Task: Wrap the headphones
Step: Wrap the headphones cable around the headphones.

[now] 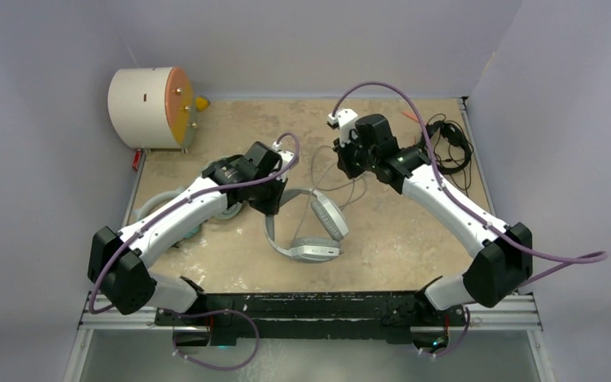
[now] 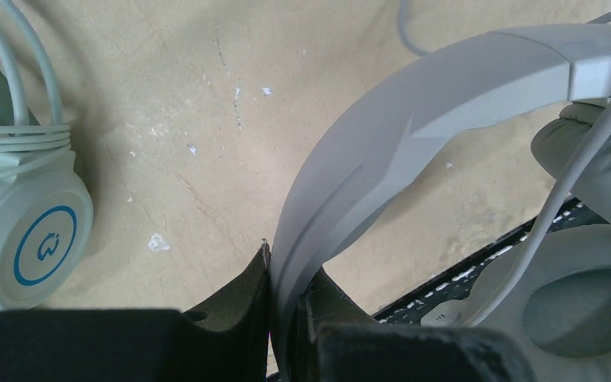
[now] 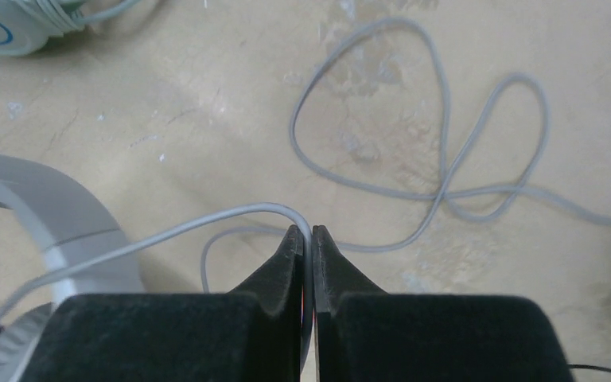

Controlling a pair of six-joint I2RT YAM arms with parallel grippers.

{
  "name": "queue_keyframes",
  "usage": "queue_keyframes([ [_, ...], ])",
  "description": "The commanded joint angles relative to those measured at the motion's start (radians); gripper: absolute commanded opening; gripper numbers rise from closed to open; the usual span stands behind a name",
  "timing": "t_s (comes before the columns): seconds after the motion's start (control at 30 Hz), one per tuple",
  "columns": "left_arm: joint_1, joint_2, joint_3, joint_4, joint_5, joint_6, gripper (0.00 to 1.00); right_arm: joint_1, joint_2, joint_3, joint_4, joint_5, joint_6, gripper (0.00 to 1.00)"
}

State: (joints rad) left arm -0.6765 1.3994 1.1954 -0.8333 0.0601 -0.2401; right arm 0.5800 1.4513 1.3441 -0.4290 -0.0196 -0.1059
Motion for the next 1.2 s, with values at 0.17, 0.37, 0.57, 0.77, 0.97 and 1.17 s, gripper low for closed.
queue_keyframes([
  [0.17,0.000,-0.114,0.111,-0.007,0.165,-0.075,0.00,-0.070,-0.092,-0.307,0.387,-0.065,0.201,0.00],
  [0.37,0.002,-0.156,0.225,-0.054,0.201,-0.134,0.00,-0.071,-0.115,-0.413,0.596,-0.207,0.215,0.01],
  [0.57,0.002,-0.135,0.358,-0.119,0.214,-0.205,0.00,-0.071,-0.163,-0.514,0.816,-0.373,0.236,0.13],
  [0.77,0.003,-0.099,0.482,-0.178,0.200,-0.241,0.00,-0.071,-0.153,-0.578,0.988,-0.426,0.304,0.27],
  [0.97,0.017,-0.066,0.569,-0.208,0.204,-0.254,0.00,-0.070,-0.091,-0.589,1.087,-0.486,0.338,0.34],
  [1.17,0.058,-0.022,0.628,-0.235,0.222,-0.264,0.00,-0.071,-0.074,-0.667,1.205,-0.494,0.388,0.35],
])
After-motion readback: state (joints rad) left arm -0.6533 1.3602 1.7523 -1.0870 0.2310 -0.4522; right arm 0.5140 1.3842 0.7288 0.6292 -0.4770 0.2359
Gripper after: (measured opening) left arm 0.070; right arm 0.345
